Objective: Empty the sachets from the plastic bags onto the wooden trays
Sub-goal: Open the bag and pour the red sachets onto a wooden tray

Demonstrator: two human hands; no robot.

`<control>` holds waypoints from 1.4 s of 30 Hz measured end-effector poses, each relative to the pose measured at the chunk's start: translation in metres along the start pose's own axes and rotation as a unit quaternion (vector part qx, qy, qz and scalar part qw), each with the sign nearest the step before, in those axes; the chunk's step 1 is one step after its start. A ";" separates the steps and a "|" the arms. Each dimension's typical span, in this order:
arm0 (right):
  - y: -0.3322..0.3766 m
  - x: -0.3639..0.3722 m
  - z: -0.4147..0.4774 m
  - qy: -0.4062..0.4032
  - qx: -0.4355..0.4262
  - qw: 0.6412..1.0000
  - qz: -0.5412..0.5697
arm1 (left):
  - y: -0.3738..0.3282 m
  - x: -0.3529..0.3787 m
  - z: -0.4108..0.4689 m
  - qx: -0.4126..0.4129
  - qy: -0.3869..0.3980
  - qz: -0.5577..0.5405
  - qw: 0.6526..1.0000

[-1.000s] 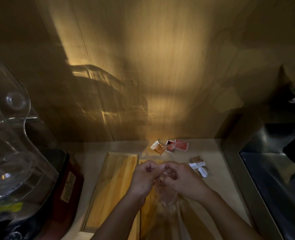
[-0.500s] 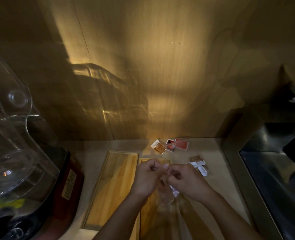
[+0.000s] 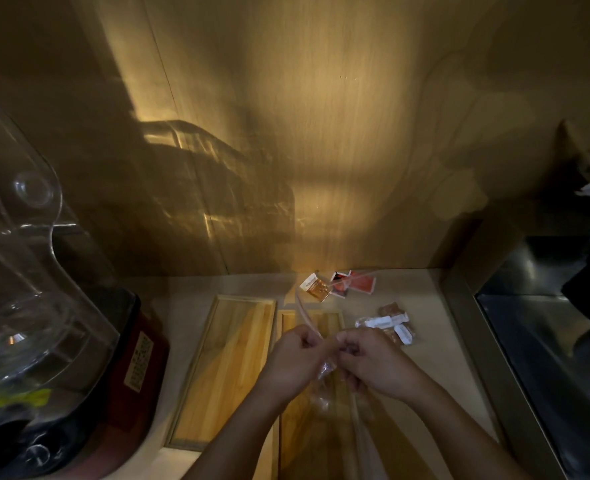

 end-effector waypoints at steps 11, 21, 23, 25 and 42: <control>0.000 0.007 0.004 -0.010 -0.005 0.999 0.035 | 0.004 -0.005 -0.016 0.019 0.011 -0.026 0.999; 0.006 0.013 0.004 -0.039 -0.047 0.994 -0.090 | 0.004 -0.009 -0.025 0.061 -0.027 0.113 0.991; 0.007 0.015 0.002 -0.040 -0.045 0.993 -0.102 | 0.005 -0.010 -0.027 0.060 -0.021 0.122 0.990; 0.008 0.018 0.000 -0.049 -0.045 0.990 -0.126 | 0.005 -0.012 -0.028 0.055 -0.017 0.141 0.988; 0.009 0.045 -0.003 0.030 -0.043 0.985 -0.162 | 0.027 -0.020 -0.042 -0.013 -0.069 0.101 0.992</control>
Point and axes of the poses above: each hand's wrist, its own z-axis towards the middle knuckle, its own x-axis out of the palm, y = z × x, the point moved 7 cm from there along z, towards the middle knuckle, and after that the axes turned 11 degrees about z, right-handed, at the moved point
